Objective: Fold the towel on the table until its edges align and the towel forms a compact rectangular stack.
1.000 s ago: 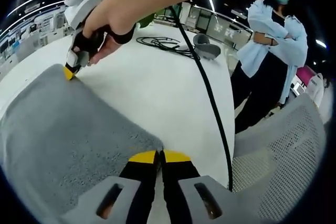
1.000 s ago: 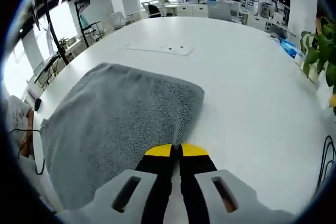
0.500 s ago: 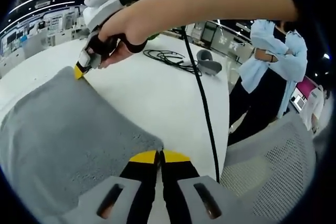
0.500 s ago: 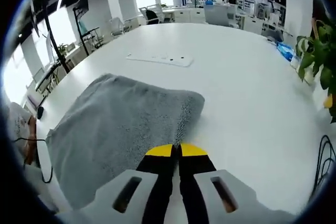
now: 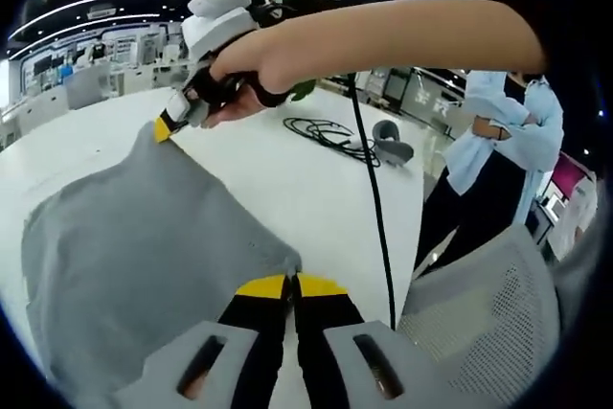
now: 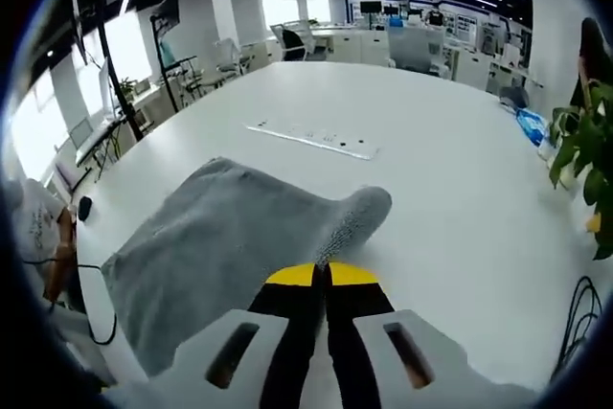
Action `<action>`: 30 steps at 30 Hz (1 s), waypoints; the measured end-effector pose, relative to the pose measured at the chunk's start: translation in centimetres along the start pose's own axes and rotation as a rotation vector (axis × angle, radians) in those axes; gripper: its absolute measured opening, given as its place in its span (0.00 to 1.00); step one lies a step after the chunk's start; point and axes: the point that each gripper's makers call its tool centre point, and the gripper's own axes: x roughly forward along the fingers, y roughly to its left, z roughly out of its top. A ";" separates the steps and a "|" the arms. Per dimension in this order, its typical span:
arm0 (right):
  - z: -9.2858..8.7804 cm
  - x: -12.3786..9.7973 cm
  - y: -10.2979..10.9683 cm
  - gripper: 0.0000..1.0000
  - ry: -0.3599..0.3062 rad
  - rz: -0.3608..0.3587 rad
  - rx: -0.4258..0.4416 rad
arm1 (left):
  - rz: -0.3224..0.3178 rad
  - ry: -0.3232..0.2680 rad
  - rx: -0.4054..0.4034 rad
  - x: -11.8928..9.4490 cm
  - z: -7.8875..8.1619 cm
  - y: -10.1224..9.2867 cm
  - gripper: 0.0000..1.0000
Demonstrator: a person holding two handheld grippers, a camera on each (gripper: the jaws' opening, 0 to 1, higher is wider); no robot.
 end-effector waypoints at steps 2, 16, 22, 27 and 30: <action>0.8 -0.5 1.1 0.00 -0.006 -0.001 -0.005 | 0.011 -0.014 -0.010 -0.5 0.1 0.3 0.02; 3.1 -0.8 2.7 0.00 -0.038 0.003 -0.043 | 0.048 -0.101 -0.047 -3.4 1.0 0.3 0.02; 4.6 -0.6 3.8 0.00 -0.055 0.014 -0.054 | 0.072 -0.154 -0.076 -4.9 1.4 1.1 0.02; 5.6 -0.5 5.4 0.00 -0.055 0.020 -0.065 | 0.090 -0.191 -0.110 -6.0 1.6 1.8 0.02; 6.5 -0.5 6.2 0.00 -0.061 0.026 -0.066 | 0.104 -0.208 -0.122 -6.7 1.7 2.1 0.02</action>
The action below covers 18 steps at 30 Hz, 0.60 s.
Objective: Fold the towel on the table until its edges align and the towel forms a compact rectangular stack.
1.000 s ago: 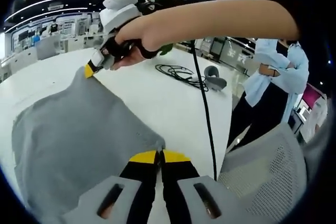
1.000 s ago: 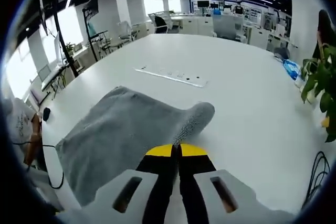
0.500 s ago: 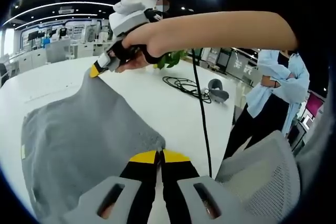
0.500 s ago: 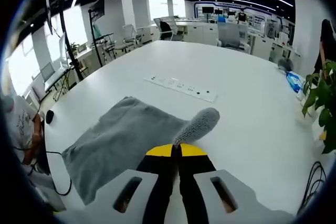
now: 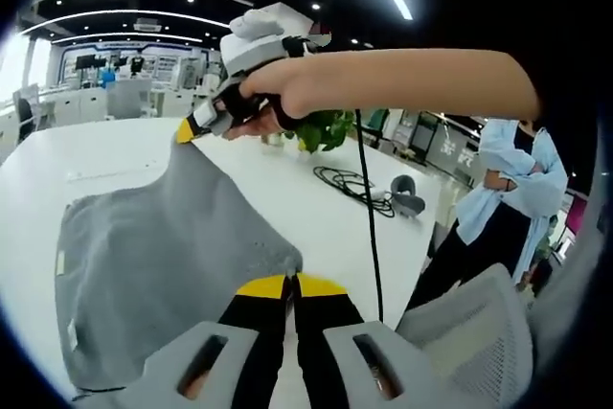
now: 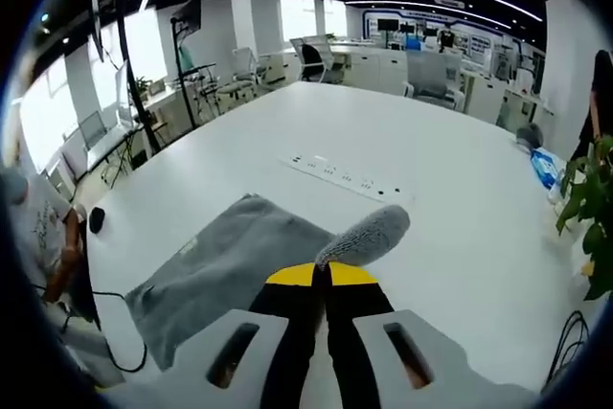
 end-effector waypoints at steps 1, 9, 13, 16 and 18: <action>0.1 -0.1 0.2 0.00 -0.001 0.001 -0.001 | 0.002 -0.004 -0.007 -0.2 0.1 0.1 0.02; 1.7 0.1 2.7 0.00 -0.014 0.020 -0.029 | 0.032 -0.054 -0.061 -1.8 0.6 1.4 0.02; 1.9 0.6 3.7 0.00 -0.009 0.026 -0.042 | 0.053 -0.056 -0.078 -2.5 0.4 2.1 0.02; 2.0 1.1 3.6 0.00 -0.004 0.028 -0.045 | 0.072 -0.059 -0.104 -3.1 0.2 2.8 0.02; 1.9 1.1 4.2 0.00 -0.001 0.032 -0.043 | 0.080 -0.060 -0.119 -3.4 -0.1 3.3 0.02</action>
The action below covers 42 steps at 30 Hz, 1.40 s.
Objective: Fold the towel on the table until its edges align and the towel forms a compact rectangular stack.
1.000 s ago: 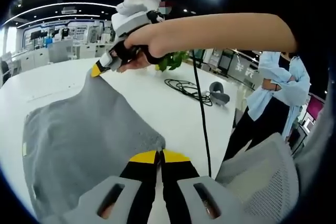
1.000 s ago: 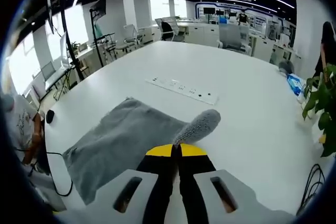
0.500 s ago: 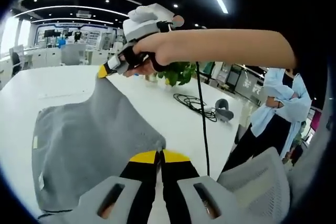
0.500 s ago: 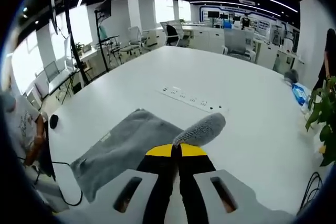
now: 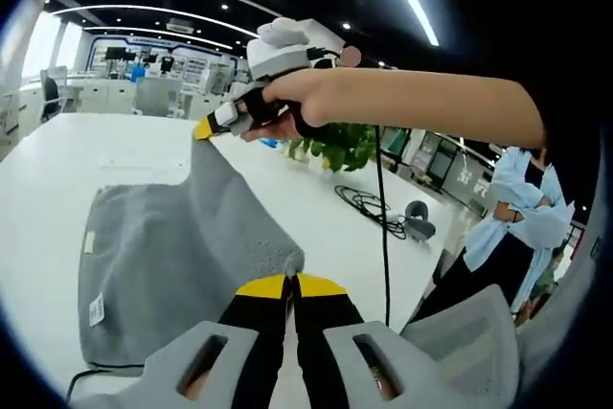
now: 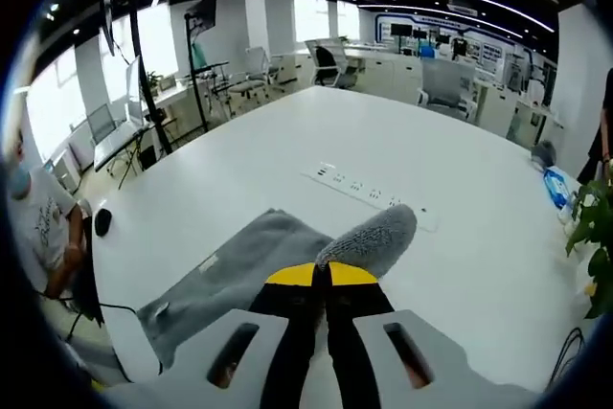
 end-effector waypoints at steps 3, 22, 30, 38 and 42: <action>0.0 0.5 0.5 0.00 0.005 0.004 -0.002 | 0.011 0.001 -0.020 -0.3 -0.2 0.5 0.02; 0.5 3.5 3.9 0.00 0.033 0.029 -0.016 | 0.091 -0.044 -0.131 -2.7 -0.8 4.5 0.02; -0.2 5.4 4.6 0.00 0.062 0.032 -0.016 | 0.146 -0.032 -0.252 -3.2 -2.8 6.6 0.02; -1.4 7.2 5.4 0.00 0.082 0.037 0.009 | 0.172 -0.036 -0.318 -3.5 -3.7 8.5 0.02; -1.3 7.8 5.8 0.00 0.084 0.042 0.026 | 0.184 -0.054 -0.342 -3.9 -3.7 9.1 0.02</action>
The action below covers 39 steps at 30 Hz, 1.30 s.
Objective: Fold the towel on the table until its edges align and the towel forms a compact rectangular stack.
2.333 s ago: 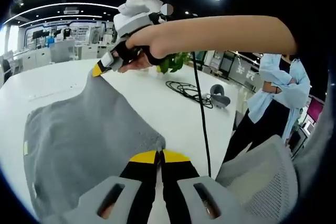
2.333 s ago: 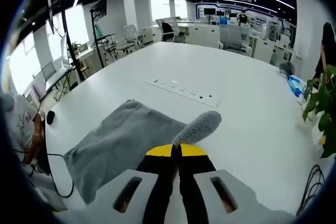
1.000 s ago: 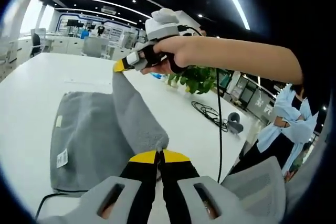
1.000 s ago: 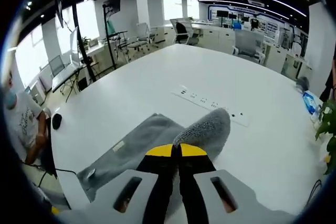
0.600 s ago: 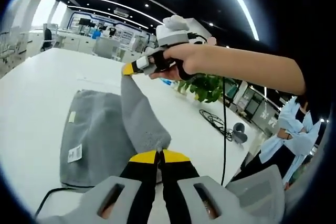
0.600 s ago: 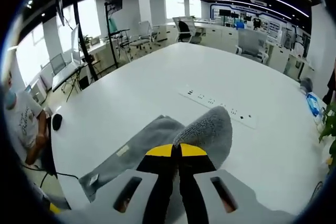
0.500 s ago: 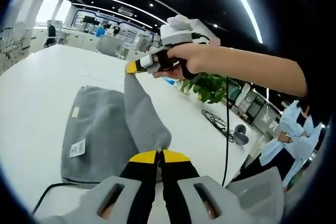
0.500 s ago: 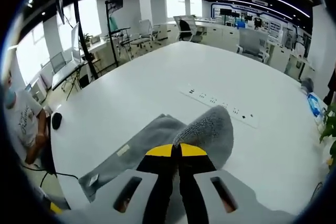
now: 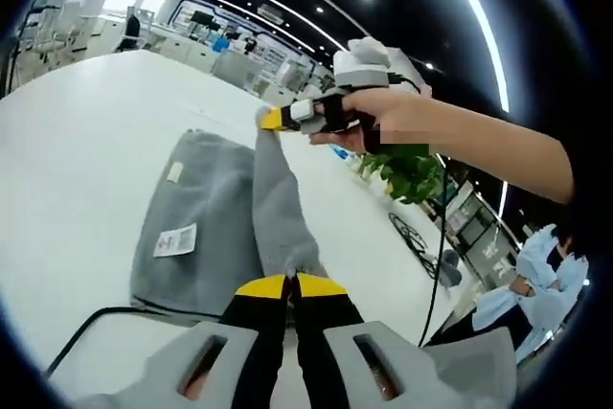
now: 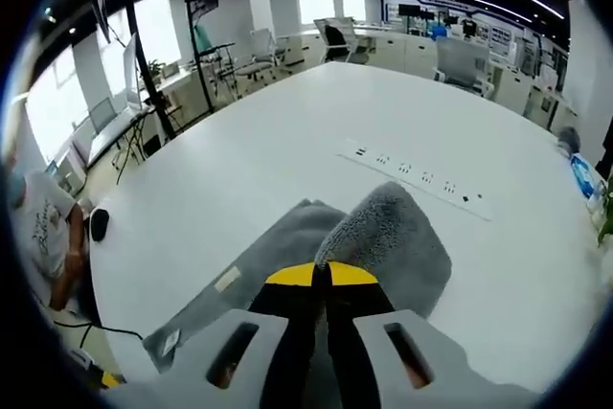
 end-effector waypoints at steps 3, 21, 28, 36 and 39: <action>0.3 0.4 0.3 0.00 -0.002 0.001 0.013 | -0.001 -0.019 -0.018 -0.2 0.2 0.1 0.02; 0.8 1.4 1.8 0.00 0.005 0.006 0.004 | 0.025 -0.097 -0.100 -1.7 0.6 1.7 0.02; 0.4 3.1 2.3 0.00 0.022 0.019 0.003 | 0.053 -0.100 -0.127 -1.7 0.4 3.0 0.02; 0.2 4.4 2.9 0.00 0.028 0.021 0.021 | 0.095 -0.114 -0.206 -2.0 -0.2 4.7 0.02; 0.1 4.7 3.1 0.00 0.032 0.021 0.021 | 0.111 -0.118 -0.210 -2.1 -0.1 5.0 0.02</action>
